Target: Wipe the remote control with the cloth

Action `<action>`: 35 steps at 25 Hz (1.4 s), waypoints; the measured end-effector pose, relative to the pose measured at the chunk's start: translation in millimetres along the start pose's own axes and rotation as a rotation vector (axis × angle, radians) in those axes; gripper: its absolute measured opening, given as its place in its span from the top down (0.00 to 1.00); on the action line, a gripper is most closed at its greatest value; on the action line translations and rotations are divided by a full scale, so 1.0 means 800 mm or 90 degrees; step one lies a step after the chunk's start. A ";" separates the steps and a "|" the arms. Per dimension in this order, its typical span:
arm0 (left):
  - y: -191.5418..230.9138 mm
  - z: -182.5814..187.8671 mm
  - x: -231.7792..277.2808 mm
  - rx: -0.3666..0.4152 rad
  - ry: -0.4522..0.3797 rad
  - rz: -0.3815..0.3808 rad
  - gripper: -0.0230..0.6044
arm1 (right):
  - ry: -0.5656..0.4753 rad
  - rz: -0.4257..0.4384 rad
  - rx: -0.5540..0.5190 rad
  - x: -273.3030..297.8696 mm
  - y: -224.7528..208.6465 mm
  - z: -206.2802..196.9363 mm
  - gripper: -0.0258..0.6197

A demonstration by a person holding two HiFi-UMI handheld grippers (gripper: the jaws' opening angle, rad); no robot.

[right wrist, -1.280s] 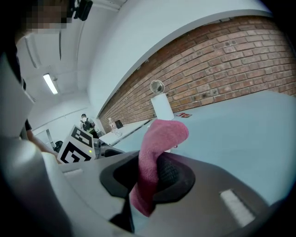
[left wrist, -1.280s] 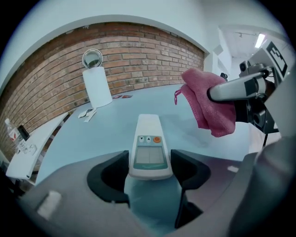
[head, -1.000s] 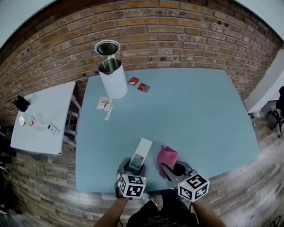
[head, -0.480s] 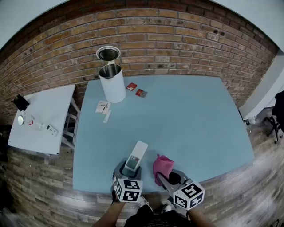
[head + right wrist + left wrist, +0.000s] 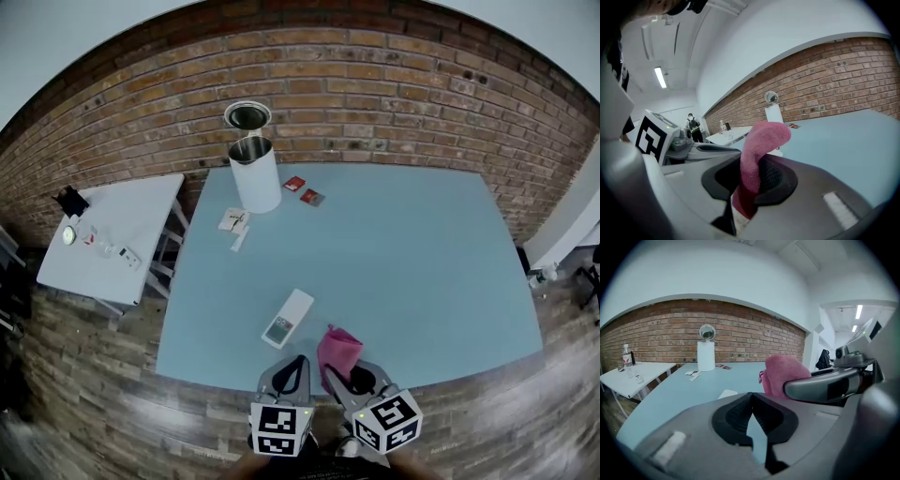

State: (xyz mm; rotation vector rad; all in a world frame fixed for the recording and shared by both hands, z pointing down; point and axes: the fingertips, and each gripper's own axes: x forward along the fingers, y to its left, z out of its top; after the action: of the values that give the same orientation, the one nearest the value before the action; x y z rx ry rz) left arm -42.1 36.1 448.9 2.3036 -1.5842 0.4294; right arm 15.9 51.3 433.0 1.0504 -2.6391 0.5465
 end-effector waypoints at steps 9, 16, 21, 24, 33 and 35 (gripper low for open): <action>-0.055 0.019 -0.038 -0.030 -0.049 0.008 0.96 | -0.003 0.001 -0.010 -0.037 -0.002 0.004 0.84; -0.060 0.016 -0.063 -0.033 -0.057 0.040 0.96 | -0.009 0.009 -0.025 -0.049 0.008 0.001 0.84; -0.065 0.010 -0.074 -0.037 -0.055 0.052 0.96 | -0.011 0.013 -0.030 -0.057 0.016 -0.003 0.84; -0.071 0.011 -0.076 -0.035 -0.054 0.051 0.97 | -0.010 0.012 -0.031 -0.063 0.017 -0.006 0.84; -0.083 0.007 -0.074 -0.040 -0.050 0.045 0.96 | -0.012 0.009 -0.029 -0.075 0.013 -0.008 0.84; -0.085 0.008 -0.073 -0.040 -0.049 0.046 0.96 | -0.012 0.009 -0.029 -0.076 0.012 -0.008 0.84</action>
State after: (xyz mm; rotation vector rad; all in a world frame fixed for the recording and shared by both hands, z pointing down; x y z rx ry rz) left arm 2.0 105.6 413.1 2.2473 -1.6965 0.3069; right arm 53.1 97.2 414.8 1.0295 -2.6633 0.4790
